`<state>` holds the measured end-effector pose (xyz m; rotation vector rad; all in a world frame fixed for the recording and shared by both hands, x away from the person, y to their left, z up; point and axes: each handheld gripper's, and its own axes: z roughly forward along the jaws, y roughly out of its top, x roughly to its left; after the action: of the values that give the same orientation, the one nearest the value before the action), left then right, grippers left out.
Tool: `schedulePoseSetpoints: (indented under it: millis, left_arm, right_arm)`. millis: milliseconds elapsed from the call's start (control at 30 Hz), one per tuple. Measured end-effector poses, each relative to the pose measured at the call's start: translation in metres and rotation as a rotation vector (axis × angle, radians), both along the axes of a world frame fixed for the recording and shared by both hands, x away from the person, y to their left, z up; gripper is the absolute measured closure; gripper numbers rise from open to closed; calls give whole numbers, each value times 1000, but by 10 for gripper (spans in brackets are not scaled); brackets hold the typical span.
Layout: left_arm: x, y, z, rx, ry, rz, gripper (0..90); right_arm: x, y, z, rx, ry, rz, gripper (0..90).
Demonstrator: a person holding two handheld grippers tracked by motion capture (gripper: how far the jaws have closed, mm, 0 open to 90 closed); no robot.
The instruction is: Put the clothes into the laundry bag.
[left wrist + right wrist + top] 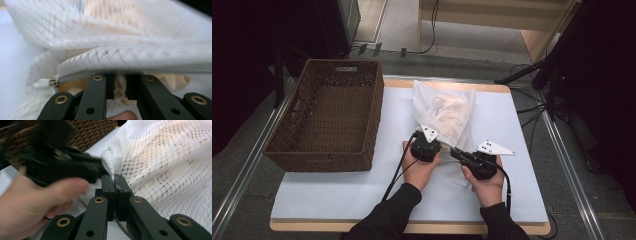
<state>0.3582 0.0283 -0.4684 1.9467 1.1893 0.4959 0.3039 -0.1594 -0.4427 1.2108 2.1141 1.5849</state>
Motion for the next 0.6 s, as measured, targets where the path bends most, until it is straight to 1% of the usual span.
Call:
schedulePoseSetpoints:
  millis: [33, 67, 100, 133, 167, 200, 267, 333, 400, 467, 500, 533, 600]
  left_arm:
    - [2, 0, -4, -11, 23, -23, 796]
    - [1, 0, -4, 1, 7, -34, 790]
    - [0, 0, -2, 7, 5, -43, 783]
    - [-1, 1, -1, -15, 16, -60, 763]
    - [-1, 2, 0, -31, 22, -76, 723]
    - [-2, 4, 2, -41, 27, -86, 670]
    - [-5, 9, 6, -75, 28, -111, 608]
    - [-9, 14, 11, -90, 33, -142, 523]
    - [-13, 20, 15, -115, 26, -183, 473]
    - [-19, 24, 17, -128, 24, -202, 443]
    - [-21, 24, 16, -122, 31, -209, 443]
    - [-23, 22, 14, -92, 42, -203, 440]
    - [-24, 18, 10, -59, 65, -196, 442]
  right_arm:
    - [1, -1, -1, 0, 0, 0, 890]
    - [1, -1, -1, 0, 2, -2, 890]
    - [1, -1, -1, -1, 2, -1, 890]
    - [1, -1, -1, -2, 2, -2, 890]
    - [1, -1, -1, -1, 2, -1, 890]
    - [1, -1, -1, -2, 1, -1, 890]
    - [1, -2, -1, -3, 3, -2, 890]
    - [2, -3, -1, -5, -1, -4, 890]
    - [2, -4, -1, -3, 3, -8, 889]
    - [2, -4, -1, 0, 5, -10, 889]
    - [3, -4, -1, 0, 4, -10, 889]
    - [3, -4, -1, -3, 3, -8, 889]
    - [2, -3, -2, -3, 5, -9, 889]
